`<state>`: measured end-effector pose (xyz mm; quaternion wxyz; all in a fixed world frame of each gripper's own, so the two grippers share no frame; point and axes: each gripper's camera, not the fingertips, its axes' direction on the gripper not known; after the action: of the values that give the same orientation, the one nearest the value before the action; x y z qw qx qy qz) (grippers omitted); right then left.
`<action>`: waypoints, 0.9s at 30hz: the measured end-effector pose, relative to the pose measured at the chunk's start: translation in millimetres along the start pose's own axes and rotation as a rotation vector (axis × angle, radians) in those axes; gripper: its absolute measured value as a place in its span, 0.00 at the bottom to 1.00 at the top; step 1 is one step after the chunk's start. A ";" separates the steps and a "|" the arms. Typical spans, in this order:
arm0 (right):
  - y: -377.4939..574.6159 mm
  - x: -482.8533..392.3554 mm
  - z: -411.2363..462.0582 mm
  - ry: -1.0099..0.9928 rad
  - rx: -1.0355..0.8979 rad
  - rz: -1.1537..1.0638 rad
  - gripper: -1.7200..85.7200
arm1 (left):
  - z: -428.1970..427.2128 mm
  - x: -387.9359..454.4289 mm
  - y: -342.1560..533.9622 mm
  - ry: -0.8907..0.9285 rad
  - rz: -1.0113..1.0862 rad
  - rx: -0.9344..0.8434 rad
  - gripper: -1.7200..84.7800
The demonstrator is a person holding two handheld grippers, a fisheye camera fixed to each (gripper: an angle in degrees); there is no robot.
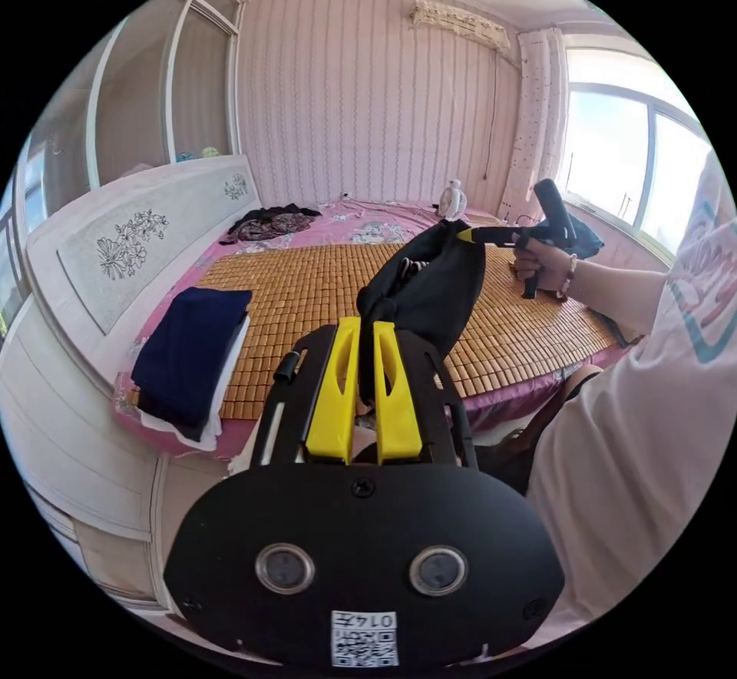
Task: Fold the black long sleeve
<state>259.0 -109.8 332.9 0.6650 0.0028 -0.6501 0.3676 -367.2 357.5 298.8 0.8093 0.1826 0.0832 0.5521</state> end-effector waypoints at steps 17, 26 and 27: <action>-198.9 -68.8 280.6 -0.009 -0.349 -0.068 0.14 | -30.0 -250.8 54.0 -0.331 -0.694 0.099 0.11; 144.2 24.4 41.1 0.328 -0.507 0.288 0.06 | 93.5 -66.4 44.6 0.141 -0.273 -0.093 0.01; 186.7 24.6 -9.8 0.398 -0.476 0.411 0.05 | 103.6 -51.8 39.8 0.192 -0.245 -0.104 0.01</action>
<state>172.7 43.0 264.1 0.6727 -0.3540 -0.5624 0.3254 -386.2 301.4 406.0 0.8673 0.0754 0.1531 0.4676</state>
